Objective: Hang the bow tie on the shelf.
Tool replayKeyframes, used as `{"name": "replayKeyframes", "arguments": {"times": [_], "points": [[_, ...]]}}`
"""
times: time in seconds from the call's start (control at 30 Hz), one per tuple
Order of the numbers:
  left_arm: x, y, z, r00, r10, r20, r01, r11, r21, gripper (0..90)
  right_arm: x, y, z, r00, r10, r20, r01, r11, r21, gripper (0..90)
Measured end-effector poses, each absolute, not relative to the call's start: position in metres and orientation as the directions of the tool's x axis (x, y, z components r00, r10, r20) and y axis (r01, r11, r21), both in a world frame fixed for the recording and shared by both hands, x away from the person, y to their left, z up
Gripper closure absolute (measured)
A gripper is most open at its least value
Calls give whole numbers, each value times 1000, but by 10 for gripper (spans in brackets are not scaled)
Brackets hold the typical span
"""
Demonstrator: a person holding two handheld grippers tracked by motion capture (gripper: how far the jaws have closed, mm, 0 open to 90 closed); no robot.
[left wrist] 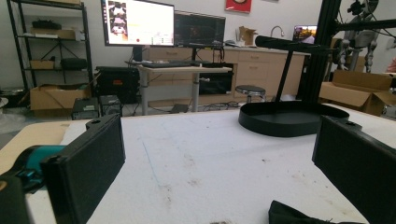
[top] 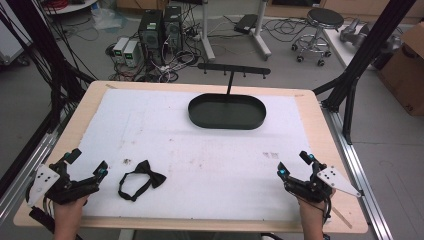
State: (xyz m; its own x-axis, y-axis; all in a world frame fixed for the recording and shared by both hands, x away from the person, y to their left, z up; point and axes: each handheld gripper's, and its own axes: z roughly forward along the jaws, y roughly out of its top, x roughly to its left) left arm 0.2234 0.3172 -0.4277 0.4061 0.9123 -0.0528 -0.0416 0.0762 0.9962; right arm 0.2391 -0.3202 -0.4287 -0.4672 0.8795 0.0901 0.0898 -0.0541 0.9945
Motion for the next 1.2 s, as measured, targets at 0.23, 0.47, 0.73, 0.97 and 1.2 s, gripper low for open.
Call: {"name": "replayKeyframes", "arguments": {"times": [0.23, 0.47, 0.73, 0.97, 1.2], "points": [[223, 316, -427, 415, 909, -44, -37, 65, 997, 30, 239, -321, -429, -460, 884, 84, 89, -49, 995, 101], [224, 309, -424, 460, 887, -29, 9, 28, 1000, 30, 238, -323, -429, -457, 885, 85, 83, -53, 995, 101], [230, 292, -428, 533, 846, -4, 168, -101, 981, 216, 238, -325, -429, -458, 885, 89, 88, -54, 995, 101], [239, 287, -431, 547, 837, -10, 331, -205, 921, 324, 239, -326, -430, -457, 886, 85, 85, -52, 995, 101], [245, 279, -434, 550, 834, -56, 474, -255, 843, 409, 238, -325, -430, -457, 886, 83, 85, -50, 995, 101]]}}
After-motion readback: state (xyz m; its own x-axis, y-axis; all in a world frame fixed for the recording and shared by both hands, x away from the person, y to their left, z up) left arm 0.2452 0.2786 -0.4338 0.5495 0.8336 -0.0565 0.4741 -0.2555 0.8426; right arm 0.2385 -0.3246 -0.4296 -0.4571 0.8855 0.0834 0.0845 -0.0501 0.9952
